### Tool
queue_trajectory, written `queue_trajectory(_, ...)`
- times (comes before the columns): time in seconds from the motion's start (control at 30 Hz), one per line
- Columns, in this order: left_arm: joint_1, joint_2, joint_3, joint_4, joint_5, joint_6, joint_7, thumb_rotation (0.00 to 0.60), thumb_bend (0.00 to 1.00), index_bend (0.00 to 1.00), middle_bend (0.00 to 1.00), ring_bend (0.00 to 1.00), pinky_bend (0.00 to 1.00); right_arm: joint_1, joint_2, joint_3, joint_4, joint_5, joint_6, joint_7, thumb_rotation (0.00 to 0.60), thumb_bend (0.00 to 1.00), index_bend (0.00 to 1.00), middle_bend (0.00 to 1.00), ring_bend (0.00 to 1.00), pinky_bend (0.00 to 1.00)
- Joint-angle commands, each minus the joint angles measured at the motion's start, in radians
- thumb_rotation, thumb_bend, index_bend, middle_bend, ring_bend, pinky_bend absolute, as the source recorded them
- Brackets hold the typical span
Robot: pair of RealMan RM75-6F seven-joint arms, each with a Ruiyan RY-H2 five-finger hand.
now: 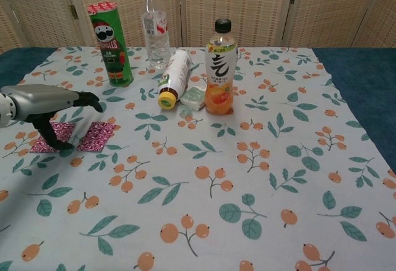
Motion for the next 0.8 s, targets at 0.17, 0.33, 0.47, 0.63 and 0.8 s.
queue_trajectory(0.17,-0.040,-0.024,0.008,0.028,-0.073,-0.035,0.042,0.600,0.33,0.14,0.00,0.00,0.00,0.002,-0.002,0.002,0.004,0.002,-0.004,0.001,0.493,0.20,0.00,0.00,0.00,0.00)
queue_trajectory(0.33,-0.060,-0.036,0.016,0.035,-0.110,-0.043,0.060,0.600,0.33,0.14,0.00,0.00,0.00,0.001,-0.002,0.001,0.005,0.005,-0.005,0.002,0.491,0.20,0.00,0.00,0.00,0.00)
queue_trajectory(0.47,-0.071,-0.047,0.020,0.047,-0.131,-0.043,0.066,0.600,0.33,0.14,0.00,0.00,0.00,-0.001,-0.002,0.002,0.006,0.007,-0.004,0.003,0.492,0.19,0.00,0.00,0.00,0.00)
queue_trajectory(0.63,-0.084,-0.057,0.026,0.062,-0.153,-0.052,0.067,0.600,0.33,0.14,0.00,0.00,0.00,-0.001,-0.002,0.002,0.006,0.007,-0.006,0.002,0.492,0.19,0.00,0.00,0.00,0.00)
queue_trajectory(0.8,-0.094,-0.069,0.028,0.087,-0.172,-0.062,0.058,0.600,0.33,0.15,0.00,0.00,0.00,-0.001,-0.003,0.002,0.008,0.008,-0.009,0.002,0.491,0.19,0.00,0.00,0.00,0.00)
